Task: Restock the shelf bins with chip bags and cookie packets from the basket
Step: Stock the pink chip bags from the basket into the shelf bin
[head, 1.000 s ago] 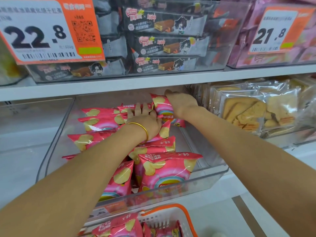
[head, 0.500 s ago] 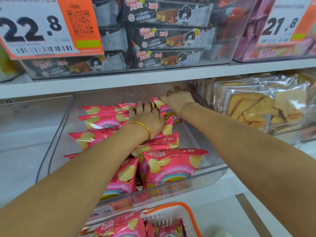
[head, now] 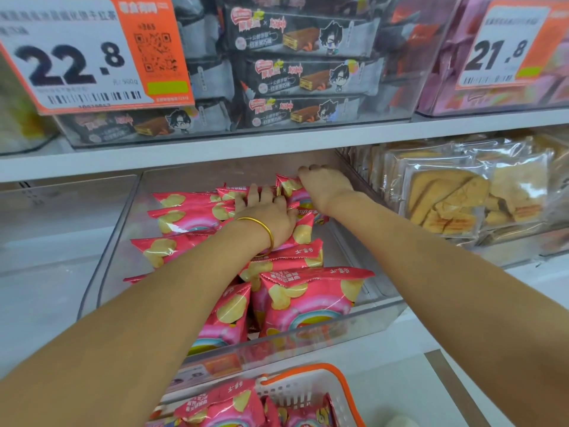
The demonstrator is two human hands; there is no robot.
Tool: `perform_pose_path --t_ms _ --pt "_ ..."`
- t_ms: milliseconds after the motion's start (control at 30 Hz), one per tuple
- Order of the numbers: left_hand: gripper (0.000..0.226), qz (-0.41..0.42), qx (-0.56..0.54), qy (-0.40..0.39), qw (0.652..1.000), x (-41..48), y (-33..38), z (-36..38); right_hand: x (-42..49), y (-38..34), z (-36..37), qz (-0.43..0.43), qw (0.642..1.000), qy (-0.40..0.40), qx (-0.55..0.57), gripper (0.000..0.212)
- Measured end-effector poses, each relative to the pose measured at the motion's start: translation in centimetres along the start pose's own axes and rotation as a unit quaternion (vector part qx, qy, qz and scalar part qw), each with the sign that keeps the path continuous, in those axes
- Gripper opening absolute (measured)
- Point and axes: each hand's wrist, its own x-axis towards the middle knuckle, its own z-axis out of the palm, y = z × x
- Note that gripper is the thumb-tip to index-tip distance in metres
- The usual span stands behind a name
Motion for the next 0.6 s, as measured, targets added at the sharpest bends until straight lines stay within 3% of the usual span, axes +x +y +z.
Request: perform_pose_path --t_ms 167,267,333,400,500,600 --pt "0.051 0.072 -0.131 0.071 0.986 -1.6 -0.1 -2.0 -5.9 1.5 -2.9 -0.008 0.991 0.035 0.128 0.041" --pt "0.057 0.195 -0.214 0.191 0.938 -6.7 -0.8 -3.7 -14.3 0.8 -5.8 -0.031 0.977 0.111 0.18 0.042" --pt "0.041 0.258 -0.253 0.266 0.894 -12.2 -1.5 -3.6 -20.3 -1.2 -7.4 -0.067 0.953 0.197 0.222 0.042" --pt "0.029 0.287 -0.285 0.287 0.868 -18.2 -2.2 -1.9 -24.9 -3.7 -7.1 -0.113 0.93 0.226 0.268 0.037" --pt "0.029 0.288 -0.309 0.228 0.877 -24.8 -4.1 3.5 -28.0 -8.0 -2.5 -0.156 0.923 0.131 0.326 0.03" --pt "0.032 0.226 -0.318 0.139 0.91 -27.1 -6.7 10.2 -26.9 -12.0 5.5 -0.125 0.948 -0.091 0.28 0.028"
